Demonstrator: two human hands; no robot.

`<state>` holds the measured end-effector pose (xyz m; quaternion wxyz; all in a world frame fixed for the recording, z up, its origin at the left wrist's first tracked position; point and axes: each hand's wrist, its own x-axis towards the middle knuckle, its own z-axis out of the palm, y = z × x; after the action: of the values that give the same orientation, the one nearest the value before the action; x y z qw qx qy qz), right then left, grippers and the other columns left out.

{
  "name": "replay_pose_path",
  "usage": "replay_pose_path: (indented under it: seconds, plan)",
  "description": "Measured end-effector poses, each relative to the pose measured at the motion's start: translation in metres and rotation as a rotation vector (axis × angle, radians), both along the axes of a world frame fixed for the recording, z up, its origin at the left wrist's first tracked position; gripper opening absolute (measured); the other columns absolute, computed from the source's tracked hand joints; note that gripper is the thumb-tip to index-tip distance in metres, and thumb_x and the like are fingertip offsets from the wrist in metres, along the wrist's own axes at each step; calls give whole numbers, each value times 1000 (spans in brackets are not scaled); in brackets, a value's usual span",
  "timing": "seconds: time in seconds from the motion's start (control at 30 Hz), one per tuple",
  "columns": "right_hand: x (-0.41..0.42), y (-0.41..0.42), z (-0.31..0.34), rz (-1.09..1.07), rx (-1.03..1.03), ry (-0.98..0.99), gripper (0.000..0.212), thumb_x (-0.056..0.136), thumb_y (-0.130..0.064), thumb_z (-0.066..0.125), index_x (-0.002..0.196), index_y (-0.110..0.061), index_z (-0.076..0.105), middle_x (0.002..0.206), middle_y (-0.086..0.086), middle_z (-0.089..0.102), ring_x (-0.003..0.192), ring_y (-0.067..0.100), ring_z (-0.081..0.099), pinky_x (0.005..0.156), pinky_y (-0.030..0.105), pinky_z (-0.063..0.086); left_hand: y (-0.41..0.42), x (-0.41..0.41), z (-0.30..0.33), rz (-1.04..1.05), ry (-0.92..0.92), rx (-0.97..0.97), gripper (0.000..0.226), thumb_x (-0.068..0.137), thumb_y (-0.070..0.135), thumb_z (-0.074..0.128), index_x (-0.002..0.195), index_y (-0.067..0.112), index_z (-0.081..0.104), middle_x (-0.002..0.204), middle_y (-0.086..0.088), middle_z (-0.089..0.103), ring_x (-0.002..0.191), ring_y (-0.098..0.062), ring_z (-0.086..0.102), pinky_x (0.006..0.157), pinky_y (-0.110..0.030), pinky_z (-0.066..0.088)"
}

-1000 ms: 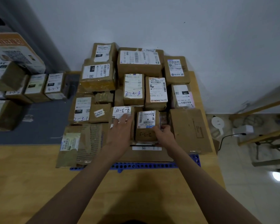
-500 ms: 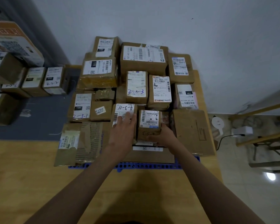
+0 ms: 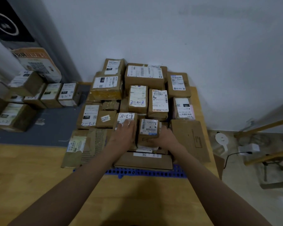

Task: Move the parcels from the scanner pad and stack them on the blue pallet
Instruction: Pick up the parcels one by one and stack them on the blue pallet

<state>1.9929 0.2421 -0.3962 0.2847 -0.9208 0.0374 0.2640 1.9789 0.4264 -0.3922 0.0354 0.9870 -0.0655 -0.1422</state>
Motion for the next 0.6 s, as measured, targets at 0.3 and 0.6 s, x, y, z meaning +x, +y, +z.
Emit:
replay_pose_path:
  seconds: [0.3, 0.6]
  plan:
    - [-20, 12, 47, 303, -214, -110, 50, 93, -12, 56, 140, -15, 39, 133, 12, 43, 115, 29, 53, 92, 41, 51, 15, -32, 35, 110, 33, 63, 66, 82, 17, 68, 139, 14, 36, 141, -10, 37, 121, -31, 45, 89, -41, 49]
    - [-58, 68, 69, 579, -268, -195, 31, 90, -10, 59, 120, -12, 50, 112, 12, 55, 92, 28, 59, 69, 37, 51, 71, -95, 42, 252, 175, 143, 56, 86, 17, 64, 137, 16, 41, 138, -11, 39, 121, -31, 49, 91, -42, 47]
